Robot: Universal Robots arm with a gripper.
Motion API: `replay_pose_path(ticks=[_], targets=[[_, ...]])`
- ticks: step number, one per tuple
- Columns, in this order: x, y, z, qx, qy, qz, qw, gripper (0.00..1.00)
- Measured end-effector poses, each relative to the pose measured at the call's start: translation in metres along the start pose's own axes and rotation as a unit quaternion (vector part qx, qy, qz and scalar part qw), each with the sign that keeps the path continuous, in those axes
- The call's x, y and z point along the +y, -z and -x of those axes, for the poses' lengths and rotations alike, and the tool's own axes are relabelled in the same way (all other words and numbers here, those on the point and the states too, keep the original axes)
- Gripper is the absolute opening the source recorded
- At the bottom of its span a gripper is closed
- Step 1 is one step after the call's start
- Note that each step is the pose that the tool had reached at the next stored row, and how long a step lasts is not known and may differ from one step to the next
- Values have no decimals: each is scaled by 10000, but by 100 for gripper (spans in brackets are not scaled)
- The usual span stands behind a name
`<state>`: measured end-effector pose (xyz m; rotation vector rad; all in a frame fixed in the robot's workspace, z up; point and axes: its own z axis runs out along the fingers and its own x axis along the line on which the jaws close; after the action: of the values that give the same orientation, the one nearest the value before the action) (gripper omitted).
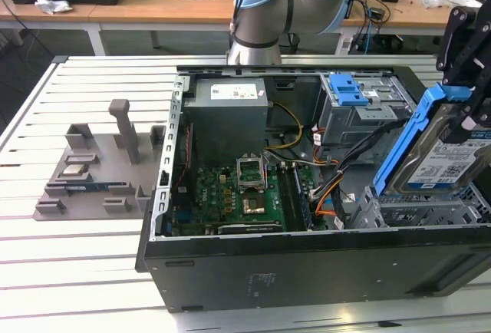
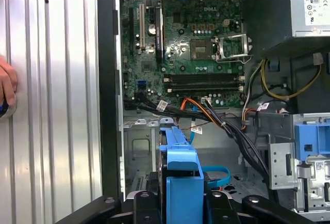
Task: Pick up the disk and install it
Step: 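Insert the disk into the insertion slot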
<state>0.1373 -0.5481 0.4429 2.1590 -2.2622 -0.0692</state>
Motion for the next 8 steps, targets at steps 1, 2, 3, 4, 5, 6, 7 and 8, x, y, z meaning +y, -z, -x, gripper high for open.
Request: replay_pose_path(ticks=[1,2,3,4,5,6,7,8], targets=[[-1,-18,0,0,0,0,10000,37],[-1,-29,-1,-1,1,0,10000,37],[0,-36,-1,0,1,0,10000,37],[1,-49,-1,-1,1,0,10000,37],[3,-65,-2,0,0,0,10000,37],[8,-78,-3,0,0,-1,10000,37],[10,-86,-3,2,1,-1,10000,37],[11,-97,-3,0,1,0,10000,37]])
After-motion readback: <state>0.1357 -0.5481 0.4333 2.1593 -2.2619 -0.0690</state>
